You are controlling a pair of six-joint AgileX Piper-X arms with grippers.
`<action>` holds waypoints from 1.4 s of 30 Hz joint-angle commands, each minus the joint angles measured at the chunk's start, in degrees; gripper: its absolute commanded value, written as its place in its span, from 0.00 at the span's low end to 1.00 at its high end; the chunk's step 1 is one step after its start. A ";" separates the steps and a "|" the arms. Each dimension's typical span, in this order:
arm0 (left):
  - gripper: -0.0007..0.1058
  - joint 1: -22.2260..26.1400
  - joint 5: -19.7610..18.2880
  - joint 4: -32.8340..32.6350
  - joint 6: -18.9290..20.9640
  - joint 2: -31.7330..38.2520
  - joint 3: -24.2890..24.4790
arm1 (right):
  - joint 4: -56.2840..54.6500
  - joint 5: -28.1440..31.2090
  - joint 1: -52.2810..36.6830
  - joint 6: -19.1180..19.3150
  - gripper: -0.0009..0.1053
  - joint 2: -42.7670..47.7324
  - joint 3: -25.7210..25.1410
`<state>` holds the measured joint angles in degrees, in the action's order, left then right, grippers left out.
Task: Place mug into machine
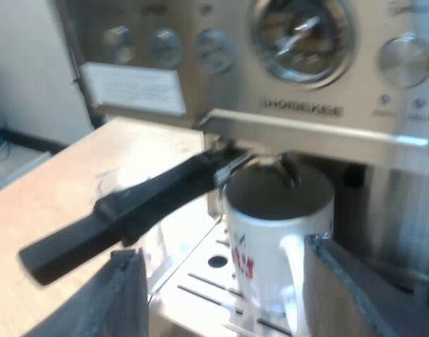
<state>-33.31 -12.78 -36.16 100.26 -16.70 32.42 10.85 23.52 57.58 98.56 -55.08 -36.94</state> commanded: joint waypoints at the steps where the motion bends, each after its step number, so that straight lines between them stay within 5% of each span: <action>1: 0.75 -0.15 0.10 0.42 -0.24 2.19 1.19 | -2.22 2.39 2.85 0.62 0.47 2.46 -0.16; 12: 0.75 -0.15 0.10 0.31 0.19 7.94 2.60 | -2.63 9.07 11.32 0.62 0.40 5.05 -0.16; 18: 0.75 -0.15 0.10 0.31 0.19 8.36 2.60 | -2.52 9.32 11.44 0.62 0.01 5.05 -0.16; 27: 0.75 -0.15 0.10 0.31 0.19 8.36 2.60 | 1.62 9.32 11.26 0.59 0.01 3.81 -0.16; 30: 0.75 -0.15 0.10 0.31 0.19 8.36 2.60 | 5.34 9.32 11.26 4.37 0.01 0.34 -0.84; 32: 0.75 -0.15 0.10 0.31 0.19 8.36 2.60 | 6.26 9.32 11.26 8.26 0.01 -2.73 -2.21; 42: 0.75 -0.15 0.10 0.31 0.19 8.36 2.60 | 7.84 9.35 6.78 8.20 0.01 -12.25 -10.90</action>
<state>-33.31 -12.78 -36.28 100.14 -8.70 34.68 17.57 32.79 64.58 105.80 -67.42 -47.14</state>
